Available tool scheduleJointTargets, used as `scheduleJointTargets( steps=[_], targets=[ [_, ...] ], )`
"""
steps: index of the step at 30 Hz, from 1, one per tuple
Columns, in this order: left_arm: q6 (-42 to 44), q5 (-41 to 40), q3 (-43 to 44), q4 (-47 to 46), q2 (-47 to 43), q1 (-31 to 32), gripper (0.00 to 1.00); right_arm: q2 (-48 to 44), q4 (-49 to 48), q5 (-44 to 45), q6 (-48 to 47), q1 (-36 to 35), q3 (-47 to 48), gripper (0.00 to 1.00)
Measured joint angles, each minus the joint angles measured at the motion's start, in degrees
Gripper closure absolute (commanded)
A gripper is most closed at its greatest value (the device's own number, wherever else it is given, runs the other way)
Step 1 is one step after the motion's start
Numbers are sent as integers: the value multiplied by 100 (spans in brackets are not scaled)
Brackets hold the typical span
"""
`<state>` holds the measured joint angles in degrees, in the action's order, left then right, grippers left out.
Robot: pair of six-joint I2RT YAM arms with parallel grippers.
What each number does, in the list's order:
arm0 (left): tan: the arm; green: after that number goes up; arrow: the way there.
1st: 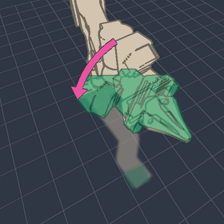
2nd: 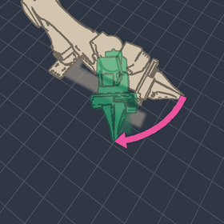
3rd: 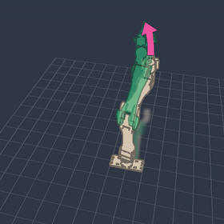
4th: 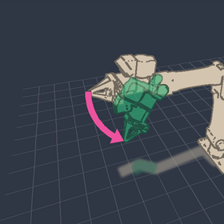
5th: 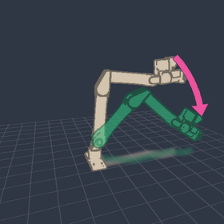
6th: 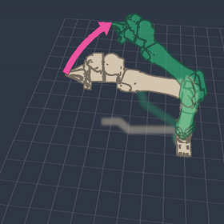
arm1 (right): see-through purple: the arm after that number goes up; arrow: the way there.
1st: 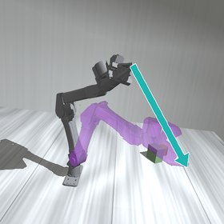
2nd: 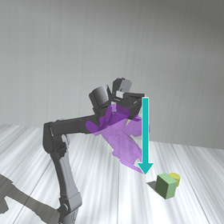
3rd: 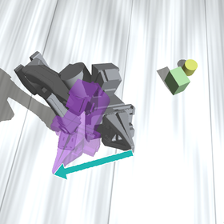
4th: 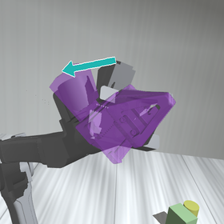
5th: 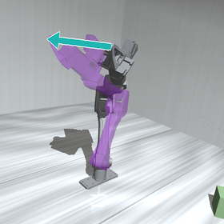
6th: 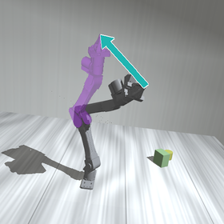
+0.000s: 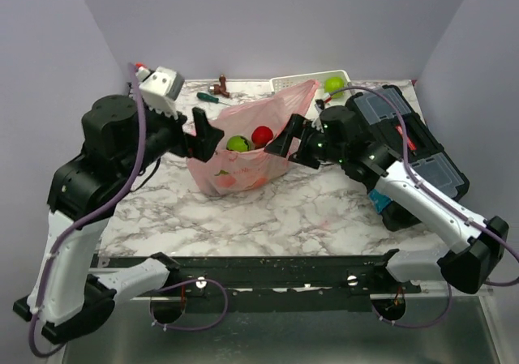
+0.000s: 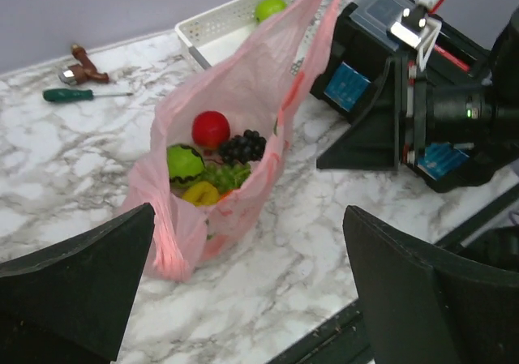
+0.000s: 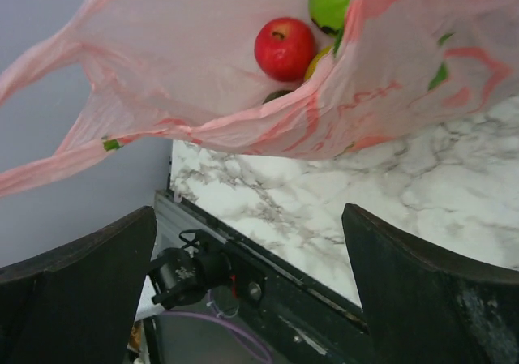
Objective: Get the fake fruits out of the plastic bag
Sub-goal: Adjust the plastic bag at the center of the board.
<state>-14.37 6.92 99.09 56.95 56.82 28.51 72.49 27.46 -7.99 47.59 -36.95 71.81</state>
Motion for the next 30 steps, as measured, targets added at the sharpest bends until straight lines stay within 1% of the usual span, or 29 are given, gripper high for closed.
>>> scheduleJointTargets(
  steps=[3,6,8,10,11,17,21,23,25,28,30],
  targets=[
    [415,-745,540,-59,632,468,1,319,-243,470,579,-529,-37,0],
    [986,-1185,791,-168,1172,616,1,557,-531,861,1165,-614,-251,0],
    [1414,-1443,1054,-205,1781,638,1,715,-695,1045,1558,-614,-409,0],
    [1604,-1589,1215,-238,2208,638,1,876,-857,1165,1845,-612,-527,0],
    [1709,-1665,1447,-160,2612,632,1,966,-938,1202,2002,-612,-566,0],
    [1952,-1902,2223,-107,4004,605,1,1281,-1259,1318,2398,-664,-579,2],
    [2044,-2087,2315,-111,4500,595,1,1325,-1421,1333,2441,-695,-579,4],
    [2186,-2227,2111,-219,4579,595,1,1360,-1493,1333,2441,-699,-579,5],
    [2299,-2323,1958,-240,4610,573,5,1403,-1541,1338,2439,-706,-579,7],
    [2426,-2363,1814,-269,4680,562,8,1456,-1576,1377,2430,-750,-579,13],
    [2470,-2339,1681,-286,4682,549,11,1491,-1587,1434,2398,-789,-579,20]
  ],
)
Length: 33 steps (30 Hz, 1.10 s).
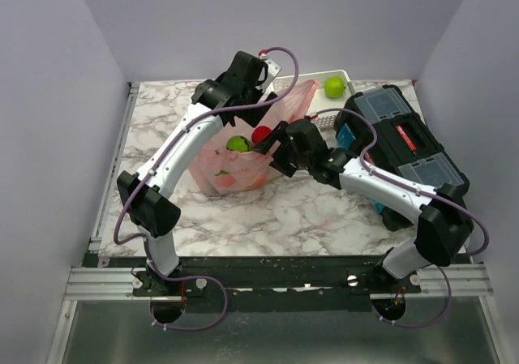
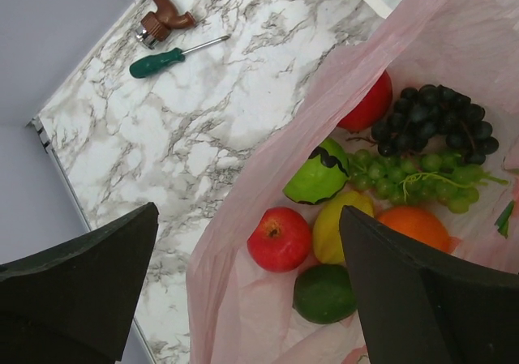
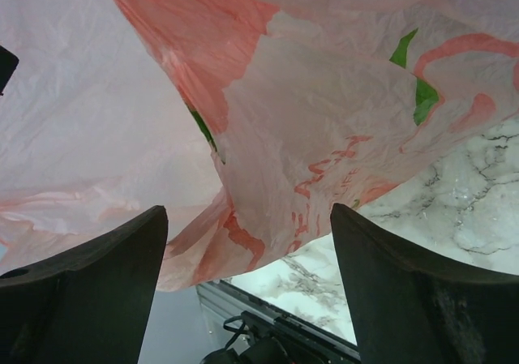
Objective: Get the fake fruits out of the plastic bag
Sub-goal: Adjust the plastic bag at the center of the board.
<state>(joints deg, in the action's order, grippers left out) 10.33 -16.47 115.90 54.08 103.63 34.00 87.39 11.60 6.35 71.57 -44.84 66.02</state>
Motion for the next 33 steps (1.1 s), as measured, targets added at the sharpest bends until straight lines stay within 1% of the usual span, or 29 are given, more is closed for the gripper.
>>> scheduleJointTargets(
  steps=[2,5,6,7,8,9,10,12,14,16,20,21,22,23,25,29,33],
  targets=[
    [42,2,-55,-2,9,-2,16,46,0,68,-55,-48,4,24],
    [83,2,-74,-4,55,-4,27,138,4,223,-160,-173,42,40],
    [85,2,-98,-9,66,-17,31,164,7,284,-205,-236,55,41],
    [83,17,-138,-7,66,-20,35,190,17,339,-251,-308,74,45],
    [83,26,-166,-7,66,-22,40,210,31,387,-284,-389,101,53],
    [76,39,-214,-15,66,-28,43,223,46,442,-317,-472,122,61],
    [72,50,-302,-50,66,-31,47,227,61,503,-369,-555,131,65],
    [37,59,-498,-149,59,-31,61,227,96,678,-444,-734,142,74],
    [-11,52,-879,-258,42,-31,76,227,160,859,-516,-916,142,83],
    [-81,26,-1248,-321,39,-31,81,225,223,1056,-568,-1106,142,89],
    [-212,-37,-1808,-415,-79,-31,89,162,310,1298,-614,-1296,52,94],
    [-299,-35,-1939,-442,-199,-28,92,105,321,1331,-623,-1322,-31,96],
    [-341,-33,-2015,-459,-278,-28,97,33,328,1364,-627,-1340,-142,96],
    [-426,-9,-2140,-505,-481,-28,100,-39,330,1386,-627,-1351,-247,97],
    [-573,57,-2304,-538,-863,-26,100,-264,387,1436,-625,-1362,-570,98],
    [-944,264,-2675,-765,-1707,-11,100,-684,413,1456,-632,-1362,-1178,97],
    [-1272,623,-3265,-1034,-2411,9,100,-1088,234,1346,-782,-1384,-1882,88]
  ],
)
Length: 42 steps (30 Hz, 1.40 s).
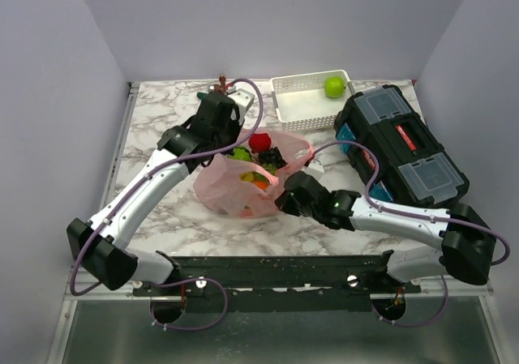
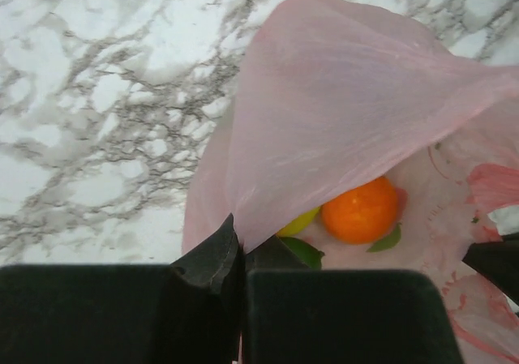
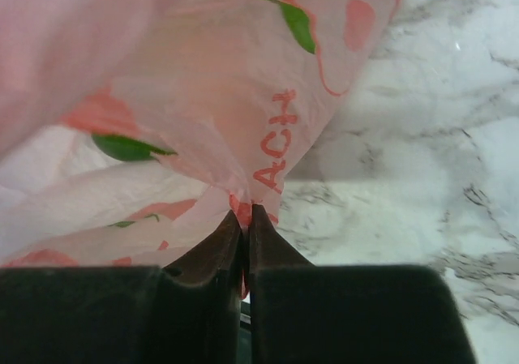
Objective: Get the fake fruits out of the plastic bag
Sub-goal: Adjust the plastic bag at the center of the board.
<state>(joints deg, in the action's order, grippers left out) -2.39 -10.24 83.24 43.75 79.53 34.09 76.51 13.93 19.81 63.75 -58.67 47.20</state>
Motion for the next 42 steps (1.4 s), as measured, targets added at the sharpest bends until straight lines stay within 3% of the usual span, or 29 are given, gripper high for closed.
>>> scheduleJointTargets(
  steps=[4,9,15,20,24,29,35,42],
  targets=[
    [-243,505,-758,-354,-470,44,100,-83,-138,-160,-179,-90,-463,75],
    [-372,1110,-1744,-859,-1121,111,100,-229,-17,-286,-269,-133,-560,43],
    [-369,1497,-2135,-1390,-1403,219,100,-1453,-72,-763,-660,-170,-780,20],
    [-369,1731,-2133,-1580,-1375,243,100,-2444,-409,-1408,-1338,-328,-1078,20],
    [-367,1915,-2146,-1764,-1388,243,100,-2542,-723,-1587,-1738,-354,-981,52],
    [-343,2131,-2306,-1947,-1523,243,100,-1875,-933,-1220,-2090,-354,-313,61],
    [-313,2190,-2380,-2094,-1611,293,100,-885,-1475,-824,-2435,-503,317,62],
    [-304,2155,-2380,-2103,-1609,308,100,98,-2173,-85,-2455,-1803,177,61]
  ],
)
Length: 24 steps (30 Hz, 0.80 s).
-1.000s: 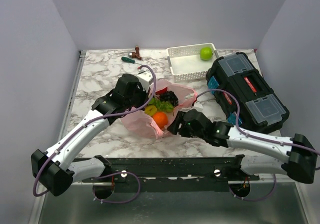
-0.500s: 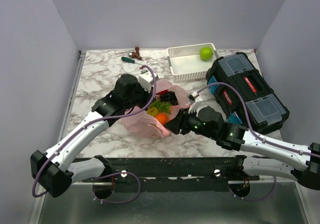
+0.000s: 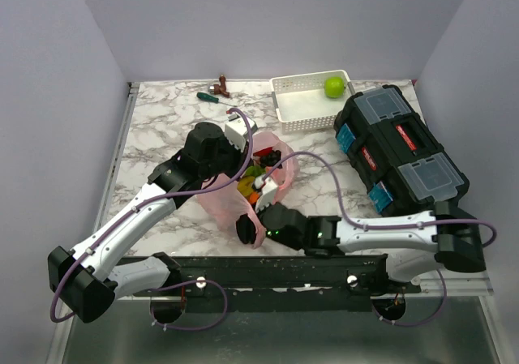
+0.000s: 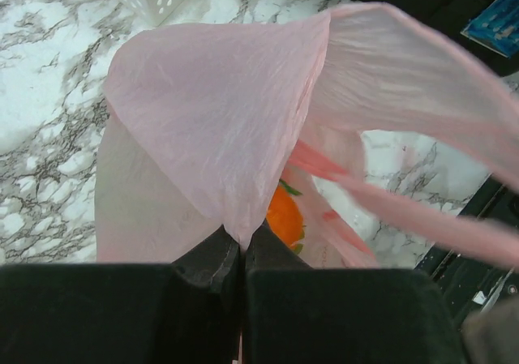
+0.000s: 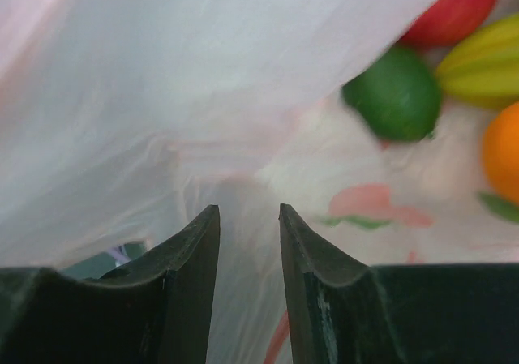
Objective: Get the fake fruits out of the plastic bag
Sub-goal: Adjust the plastic bag at the center of the board.
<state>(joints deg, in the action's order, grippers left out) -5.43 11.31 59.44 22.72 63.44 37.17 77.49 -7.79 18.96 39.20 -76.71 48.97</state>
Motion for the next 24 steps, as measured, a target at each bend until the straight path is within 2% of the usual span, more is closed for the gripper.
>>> scheduleJointTargets(
  steps=[4,8,13,18,24],
  targets=[
    [0,-15,0,0,2,2,100,940,-240,236,140,-634,-4,61],
    [0,-13,-2,4,4,9,100,1425,-107,407,323,-776,-22,58],
    [28,-13,-37,-46,0,9,100,793,160,929,610,-767,-232,52],
    [63,2,-109,-116,-31,15,100,-262,977,1692,1176,-767,-365,46],
    [96,61,-120,-212,-35,109,100,-905,1475,2428,1268,-767,-372,48]
  ],
)
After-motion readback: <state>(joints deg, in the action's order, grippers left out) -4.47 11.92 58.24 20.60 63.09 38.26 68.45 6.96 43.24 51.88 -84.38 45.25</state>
